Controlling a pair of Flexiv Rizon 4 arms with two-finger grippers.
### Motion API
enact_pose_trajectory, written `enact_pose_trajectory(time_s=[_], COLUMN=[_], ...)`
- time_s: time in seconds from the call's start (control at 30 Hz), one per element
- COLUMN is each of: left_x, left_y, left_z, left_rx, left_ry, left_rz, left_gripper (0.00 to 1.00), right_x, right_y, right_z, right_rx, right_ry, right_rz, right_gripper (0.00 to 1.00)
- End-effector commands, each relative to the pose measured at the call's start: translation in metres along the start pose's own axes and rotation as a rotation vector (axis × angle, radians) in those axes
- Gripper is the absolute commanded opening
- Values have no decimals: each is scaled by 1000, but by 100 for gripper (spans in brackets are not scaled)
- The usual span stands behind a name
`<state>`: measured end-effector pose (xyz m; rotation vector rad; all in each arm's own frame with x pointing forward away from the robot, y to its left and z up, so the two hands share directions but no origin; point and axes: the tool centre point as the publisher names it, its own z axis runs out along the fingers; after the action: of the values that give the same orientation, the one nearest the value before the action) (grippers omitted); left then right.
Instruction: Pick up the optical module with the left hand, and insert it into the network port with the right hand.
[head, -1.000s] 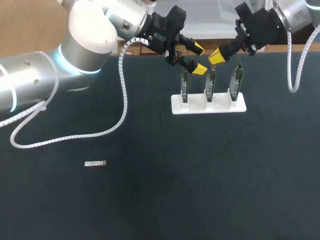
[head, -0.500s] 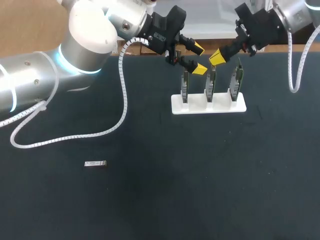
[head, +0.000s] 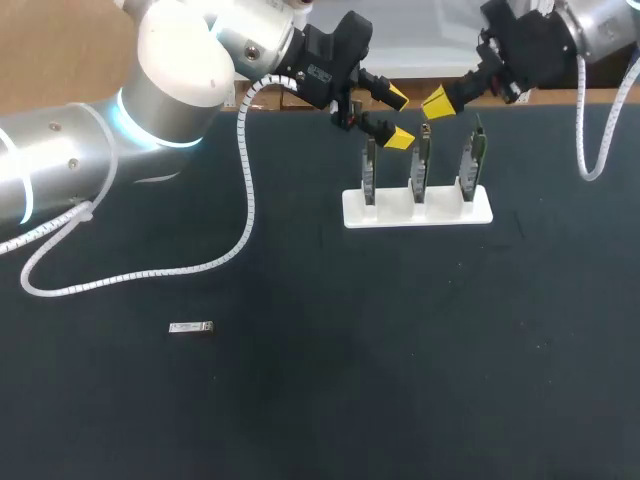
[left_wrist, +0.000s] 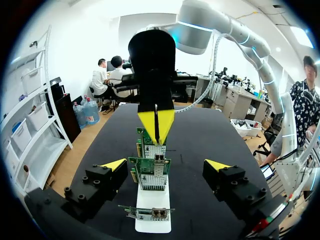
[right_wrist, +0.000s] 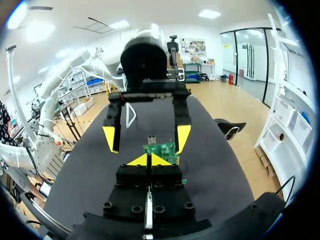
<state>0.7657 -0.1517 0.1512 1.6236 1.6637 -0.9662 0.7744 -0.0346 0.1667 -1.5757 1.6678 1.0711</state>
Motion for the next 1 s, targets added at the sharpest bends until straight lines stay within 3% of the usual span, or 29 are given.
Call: enact_pose_trajectory(time_s=[0.03, 0.2, 0.43, 1.0], left_x=[0, 0, 0, 0], left_y=[-1, -1, -1, -1], left_z=[0, 0, 0, 0], left_rx=[-3, -3, -3, -3], left_ry=[0, 0, 0, 0], left_rz=[1, 1, 1, 1], left_gripper=[100, 100, 100, 100], right_x=[-1, 9, 27, 47], right_y=[2, 4, 8, 10], right_z=[-20, -45, -66, -89], right_rx=[8, -10, -37, -35], right_ry=[-20, -49, -25, 4], right_rz=[-2, 31, 29, 43], right_gripper=[0, 0, 0, 0])
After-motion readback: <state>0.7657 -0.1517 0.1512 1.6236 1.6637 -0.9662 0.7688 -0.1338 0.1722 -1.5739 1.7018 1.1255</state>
